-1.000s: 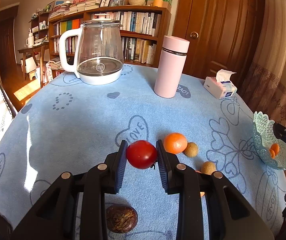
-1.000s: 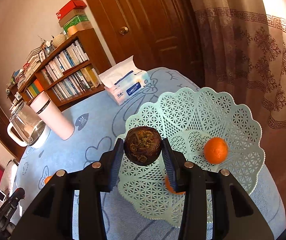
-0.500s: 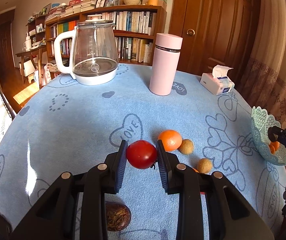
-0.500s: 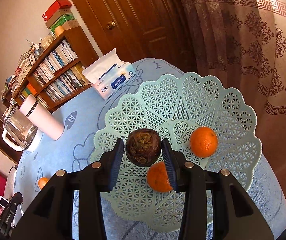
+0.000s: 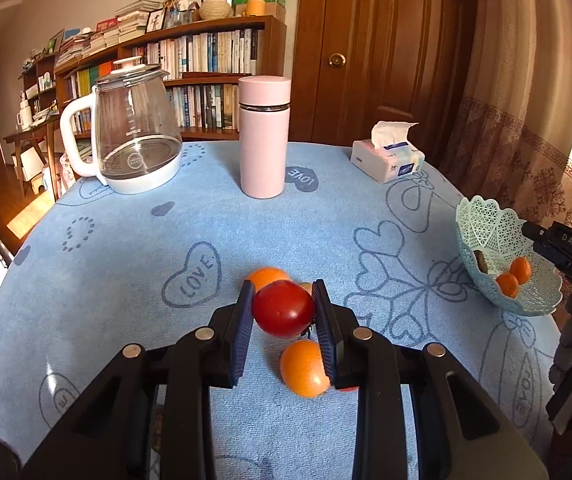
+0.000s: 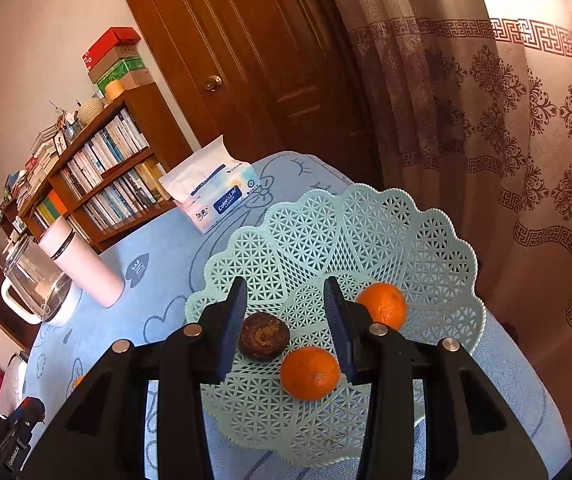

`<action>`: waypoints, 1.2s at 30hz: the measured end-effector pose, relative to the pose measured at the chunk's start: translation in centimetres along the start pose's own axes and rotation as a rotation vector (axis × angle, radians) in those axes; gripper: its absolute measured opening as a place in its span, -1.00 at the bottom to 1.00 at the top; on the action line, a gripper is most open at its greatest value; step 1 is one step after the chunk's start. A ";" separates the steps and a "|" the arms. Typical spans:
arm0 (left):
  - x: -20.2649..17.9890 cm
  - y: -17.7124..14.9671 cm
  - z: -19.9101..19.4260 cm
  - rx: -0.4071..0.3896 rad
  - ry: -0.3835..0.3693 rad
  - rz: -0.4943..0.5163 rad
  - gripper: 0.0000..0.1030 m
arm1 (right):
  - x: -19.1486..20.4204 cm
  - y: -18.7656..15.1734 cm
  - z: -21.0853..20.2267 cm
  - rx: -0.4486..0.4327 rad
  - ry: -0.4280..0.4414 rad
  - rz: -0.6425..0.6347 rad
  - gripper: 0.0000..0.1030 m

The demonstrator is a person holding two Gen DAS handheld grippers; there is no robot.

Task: Organize fruits
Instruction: 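Lower the red tomato into the green basket and open the left tool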

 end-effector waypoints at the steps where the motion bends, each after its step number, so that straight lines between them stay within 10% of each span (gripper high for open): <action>1: -0.6 0.2 0.0 0.002 -0.025 0.005 -0.43 | -0.1 0.1 -0.1 -0.007 -0.003 0.004 -0.20; 21: -16.4 3.9 3.4 -0.007 -0.424 0.182 -0.43 | -2.0 1.3 -1.9 -0.111 -0.036 0.084 -0.19; 36: -18.1 3.2 6.4 0.031 -0.461 0.173 -0.30 | -2.5 1.5 -2.2 -0.129 -0.043 0.112 -0.19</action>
Point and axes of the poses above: each gripper's, at about its wrist camera, not at the fingertips, and z roughly the way its jaws point, x to its left, y to its top, the point moved 4 cm from there along z, roughly the way its jaws point, and after that the axes turned 5 degrees about z, right-handed, at the moved point
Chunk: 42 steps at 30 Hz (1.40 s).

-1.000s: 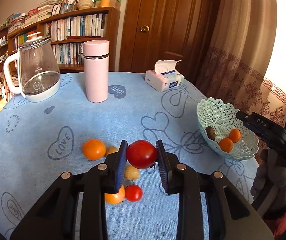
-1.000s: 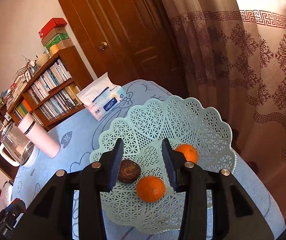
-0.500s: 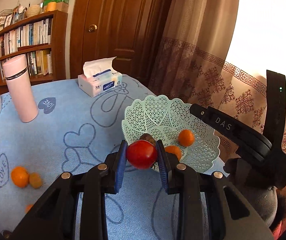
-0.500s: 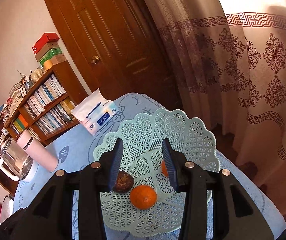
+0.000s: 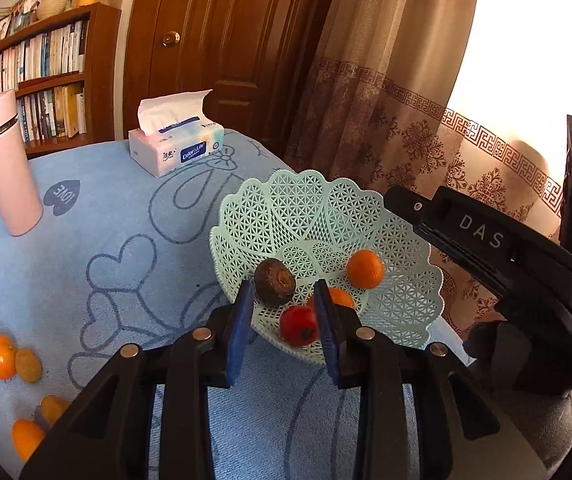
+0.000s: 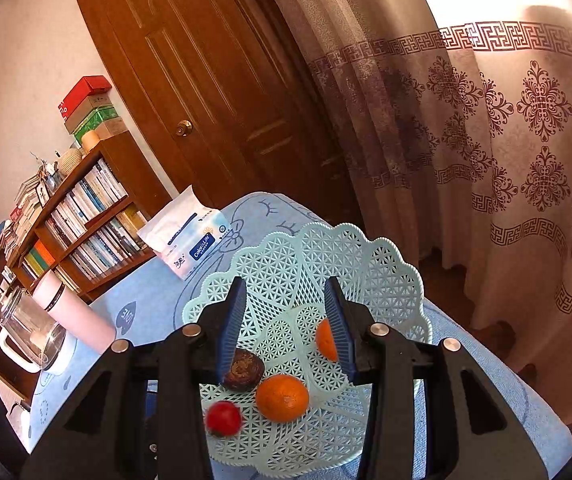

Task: Organize fruits
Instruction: 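Lower the red tomato into the green basket and open the left tool, then move both open tools away from the basket back over the loose fruit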

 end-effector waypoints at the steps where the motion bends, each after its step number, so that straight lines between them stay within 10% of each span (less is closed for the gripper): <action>1: 0.2 0.1 -0.2 -0.008 0.001 -0.008 -0.19 | 0.0 0.0 0.0 0.000 0.000 0.000 -0.19; 16: 3.2 1.4 -4.7 -0.128 0.114 -0.063 0.48 | 0.4 -0.1 -0.6 -0.043 0.017 -0.007 0.11; 42: 13.9 0.5 -13.3 -0.184 0.447 -0.200 0.48 | 5.2 -3.0 -1.3 -0.055 0.118 -0.194 0.25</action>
Point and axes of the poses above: each gripper's, at about its wrist camera, not at the fingertips, and z roughly the way its jaws point, x to its left, y to its top, the point moved 4 cm from there along z, roughly the way its jaws point, and after that the axes turned 5 degrees about z, right-handed, at the moved point
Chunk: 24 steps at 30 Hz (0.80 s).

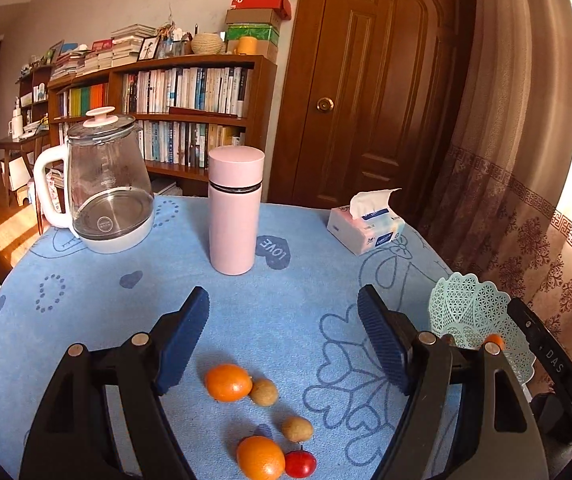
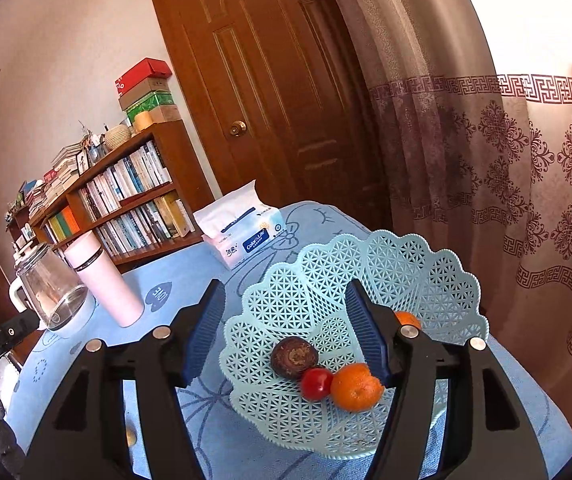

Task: Organize fruits
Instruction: 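Move both open tools away from the basket back over the loose fruit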

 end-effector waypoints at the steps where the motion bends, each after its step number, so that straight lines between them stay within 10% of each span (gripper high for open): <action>1: 0.6 -0.1 -0.1 0.004 0.009 -0.005 0.48 | 0.3 -0.2 0.1 0.005 0.006 -0.012 0.25; 24: 4.3 -5.2 5.0 0.233 0.085 -0.037 0.48 | 6.2 -4.7 1.1 0.127 0.116 -0.214 0.37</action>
Point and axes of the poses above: each gripper's, at about its wrist camera, not at the fingertips, and z roughly the way its jaws point, x to its left, y to its top, the point moved 4 cm from there along z, roughly the way its jaws point, and after that the axes turned 5 degrees about z, right-handed, at the moved point
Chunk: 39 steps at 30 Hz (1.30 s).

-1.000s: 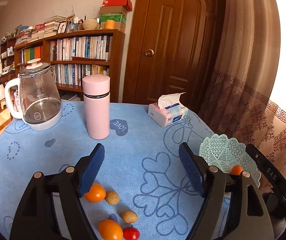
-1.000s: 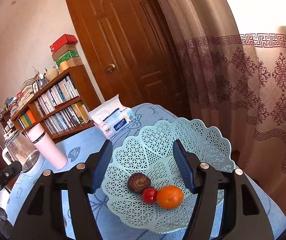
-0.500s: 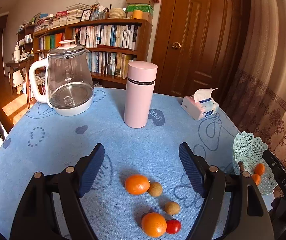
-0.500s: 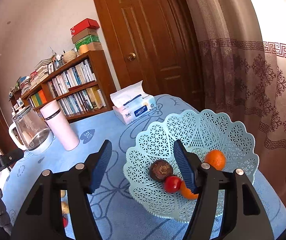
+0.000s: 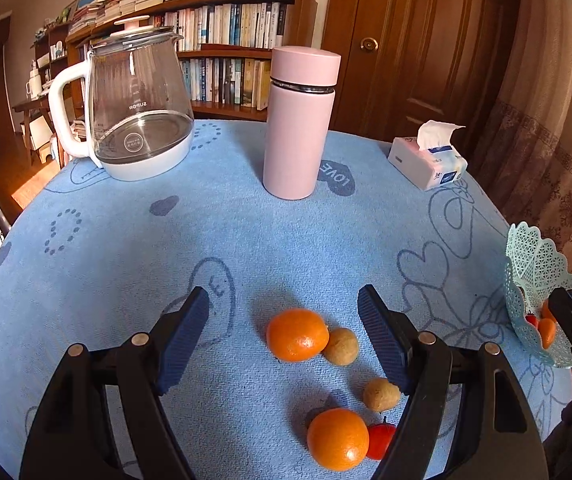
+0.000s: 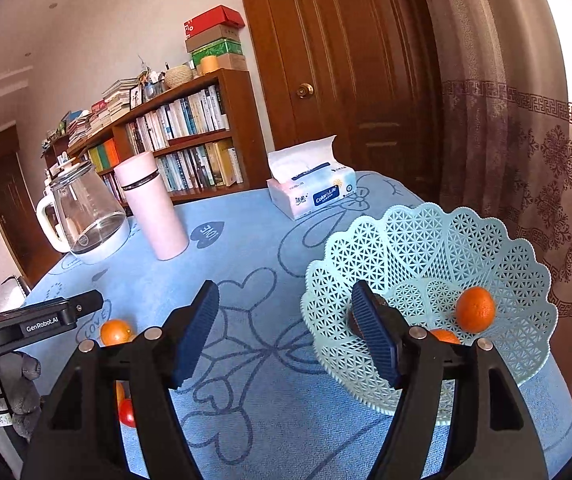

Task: Organize fruits
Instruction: 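Move both open tools away from the basket back over the loose fruit, then grasp a tangerine with the left tool while the right tool reaches toward a small yellow fruit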

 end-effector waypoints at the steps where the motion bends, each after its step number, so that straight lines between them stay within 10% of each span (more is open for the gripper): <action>1: 0.1 -0.1 0.3 0.012 -0.002 -0.006 0.48 | 0.2 -0.1 0.1 0.005 0.003 -0.008 0.37; 39: 1.2 -2.0 4.5 0.142 -0.171 -0.168 -0.06 | 5.4 -4.8 2.9 0.260 0.221 -0.115 0.38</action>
Point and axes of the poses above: each gripper's, at about its wrist camera, not at the fingertips, and z roughly the way its jaws point, x to its left, y to its top, the point moved 4 cm from there along z, roughly the way its jaws point, and after that the axes turned 5 degrees about z, right-handed, at the moved point
